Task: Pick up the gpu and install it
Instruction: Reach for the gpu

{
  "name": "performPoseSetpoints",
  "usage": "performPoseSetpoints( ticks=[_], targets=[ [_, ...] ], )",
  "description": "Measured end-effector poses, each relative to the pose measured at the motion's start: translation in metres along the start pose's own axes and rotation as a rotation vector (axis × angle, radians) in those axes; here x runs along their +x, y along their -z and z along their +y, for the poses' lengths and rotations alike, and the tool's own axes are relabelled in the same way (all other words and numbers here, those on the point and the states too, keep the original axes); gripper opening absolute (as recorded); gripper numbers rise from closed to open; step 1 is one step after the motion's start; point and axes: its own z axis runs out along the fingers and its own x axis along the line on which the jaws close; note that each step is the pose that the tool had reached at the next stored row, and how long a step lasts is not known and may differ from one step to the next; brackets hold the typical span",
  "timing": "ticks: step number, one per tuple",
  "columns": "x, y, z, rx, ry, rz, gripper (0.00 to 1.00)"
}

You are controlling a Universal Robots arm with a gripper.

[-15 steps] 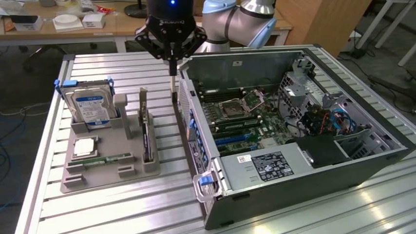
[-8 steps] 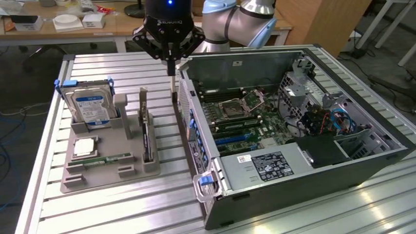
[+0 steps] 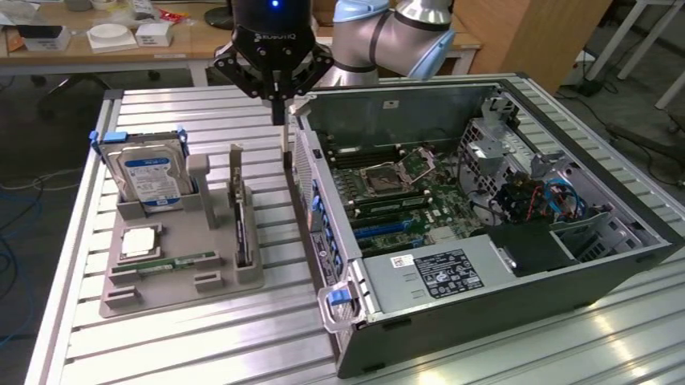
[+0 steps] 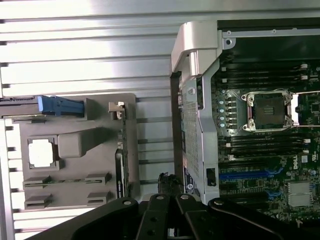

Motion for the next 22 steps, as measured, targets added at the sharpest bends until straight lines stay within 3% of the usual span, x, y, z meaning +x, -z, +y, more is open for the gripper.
performPoseSetpoints(
  ticks=[22],
  targets=[
    [0.012, 0.0002, -0.0009, 0.0, 0.0, 0.0, 0.1]
  ],
)
